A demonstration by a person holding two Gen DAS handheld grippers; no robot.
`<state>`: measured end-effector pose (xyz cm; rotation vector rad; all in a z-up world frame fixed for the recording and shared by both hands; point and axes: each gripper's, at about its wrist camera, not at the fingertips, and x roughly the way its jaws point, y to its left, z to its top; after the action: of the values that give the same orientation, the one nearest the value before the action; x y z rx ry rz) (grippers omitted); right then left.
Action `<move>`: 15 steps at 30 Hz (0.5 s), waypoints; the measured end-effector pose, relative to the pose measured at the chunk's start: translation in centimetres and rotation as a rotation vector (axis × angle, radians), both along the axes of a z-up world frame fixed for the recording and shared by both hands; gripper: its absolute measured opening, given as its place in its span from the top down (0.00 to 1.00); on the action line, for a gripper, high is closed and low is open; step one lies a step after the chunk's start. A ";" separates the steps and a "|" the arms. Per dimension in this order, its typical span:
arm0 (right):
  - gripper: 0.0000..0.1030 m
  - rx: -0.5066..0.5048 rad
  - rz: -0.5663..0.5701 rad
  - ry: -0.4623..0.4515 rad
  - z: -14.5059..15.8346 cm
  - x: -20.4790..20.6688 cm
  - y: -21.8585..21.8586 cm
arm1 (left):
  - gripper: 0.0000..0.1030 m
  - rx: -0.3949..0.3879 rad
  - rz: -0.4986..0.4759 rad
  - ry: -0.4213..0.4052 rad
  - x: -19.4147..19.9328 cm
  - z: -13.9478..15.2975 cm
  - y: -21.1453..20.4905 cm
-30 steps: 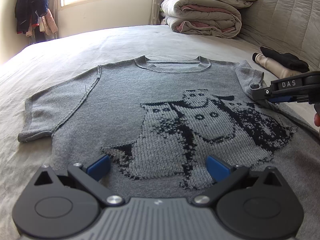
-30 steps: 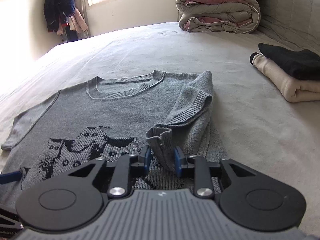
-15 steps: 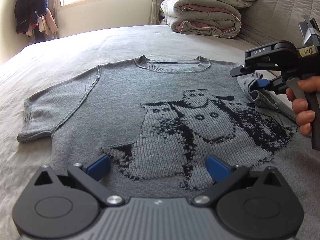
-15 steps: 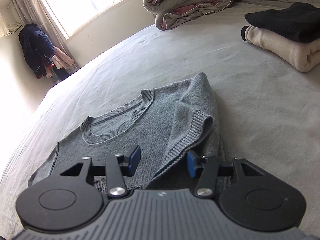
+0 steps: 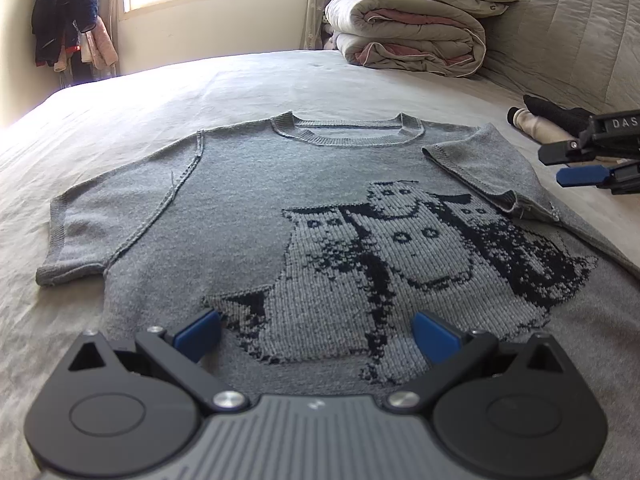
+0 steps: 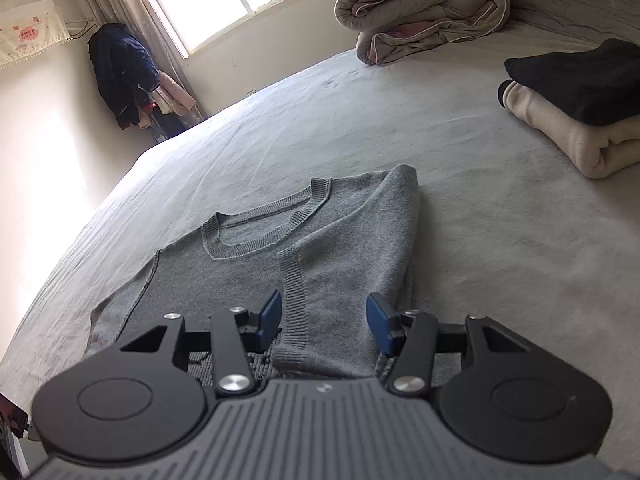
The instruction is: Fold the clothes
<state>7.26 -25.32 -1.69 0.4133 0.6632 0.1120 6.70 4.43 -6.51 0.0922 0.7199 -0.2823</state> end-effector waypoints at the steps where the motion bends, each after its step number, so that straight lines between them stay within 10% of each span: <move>1: 0.57 -0.012 0.007 0.002 0.1 -0.8 -0.3 | 0.01 -0.001 0.005 0.002 0.0 0.1 0.1; 15: 0.72 -0.384 0.330 -0.018 0.3 -7.8 0.9 | 0.38 -0.266 0.013 0.147 3.9 2.4 -2.0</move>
<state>-0.53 -24.47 -1.37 -0.0689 0.7129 0.2957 10.59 2.44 -4.15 -0.1878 0.8218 -0.3731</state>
